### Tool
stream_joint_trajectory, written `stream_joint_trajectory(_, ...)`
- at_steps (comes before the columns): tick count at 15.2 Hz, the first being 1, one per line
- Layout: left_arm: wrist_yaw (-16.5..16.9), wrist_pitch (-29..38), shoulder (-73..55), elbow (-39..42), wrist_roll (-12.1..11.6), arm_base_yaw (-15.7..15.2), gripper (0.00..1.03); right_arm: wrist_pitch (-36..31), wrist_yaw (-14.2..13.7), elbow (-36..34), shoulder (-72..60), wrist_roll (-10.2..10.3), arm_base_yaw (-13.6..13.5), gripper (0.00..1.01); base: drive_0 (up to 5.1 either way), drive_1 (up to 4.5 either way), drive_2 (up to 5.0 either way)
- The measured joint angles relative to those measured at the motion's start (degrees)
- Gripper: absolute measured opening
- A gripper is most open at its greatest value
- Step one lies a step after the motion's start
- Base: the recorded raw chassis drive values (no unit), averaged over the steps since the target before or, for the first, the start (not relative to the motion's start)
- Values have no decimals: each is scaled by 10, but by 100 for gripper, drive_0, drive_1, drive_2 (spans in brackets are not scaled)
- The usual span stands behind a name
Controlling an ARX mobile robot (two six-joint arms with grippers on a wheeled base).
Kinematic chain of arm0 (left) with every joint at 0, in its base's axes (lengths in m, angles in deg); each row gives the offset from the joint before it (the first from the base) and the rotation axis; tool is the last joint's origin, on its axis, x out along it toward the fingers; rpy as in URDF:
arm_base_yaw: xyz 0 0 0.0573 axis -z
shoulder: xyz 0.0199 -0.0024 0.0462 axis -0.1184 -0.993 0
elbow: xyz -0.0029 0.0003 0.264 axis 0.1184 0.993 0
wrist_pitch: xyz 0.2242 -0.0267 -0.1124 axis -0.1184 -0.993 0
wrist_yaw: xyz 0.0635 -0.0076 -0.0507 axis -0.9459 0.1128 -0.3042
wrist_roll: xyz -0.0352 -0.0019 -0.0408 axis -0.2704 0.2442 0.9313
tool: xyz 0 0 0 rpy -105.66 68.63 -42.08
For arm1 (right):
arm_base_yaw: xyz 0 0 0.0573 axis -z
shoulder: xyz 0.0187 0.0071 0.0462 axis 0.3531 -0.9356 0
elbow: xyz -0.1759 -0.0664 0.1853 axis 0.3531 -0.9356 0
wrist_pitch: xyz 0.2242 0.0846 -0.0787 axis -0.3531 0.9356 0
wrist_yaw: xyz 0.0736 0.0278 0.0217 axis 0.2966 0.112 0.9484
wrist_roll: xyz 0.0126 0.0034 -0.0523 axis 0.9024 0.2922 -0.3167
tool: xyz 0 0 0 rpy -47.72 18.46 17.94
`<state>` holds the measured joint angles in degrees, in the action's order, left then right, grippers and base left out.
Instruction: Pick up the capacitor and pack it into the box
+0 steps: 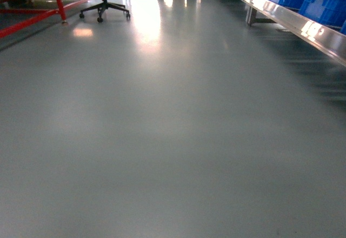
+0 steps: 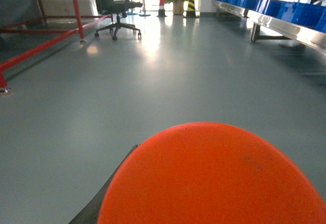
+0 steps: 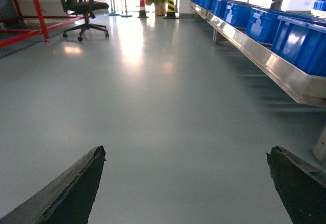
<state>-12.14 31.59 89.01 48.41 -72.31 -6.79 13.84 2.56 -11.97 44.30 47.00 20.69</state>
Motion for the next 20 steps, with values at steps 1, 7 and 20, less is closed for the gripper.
stream_joint_trajectory(1,0,2,0,0,0,0,43,0,0,0,0,0,0,98,-505,241,241)
stream_joint_trajectory(7,-1,0,0,0,0,0,43,0,0,0,0,0,0,98,-499,246,246)
stream_joint_trajectory(20,0,3,0,0,0,0,43,-1,0,0,0,0,0,98,-499,246,246)
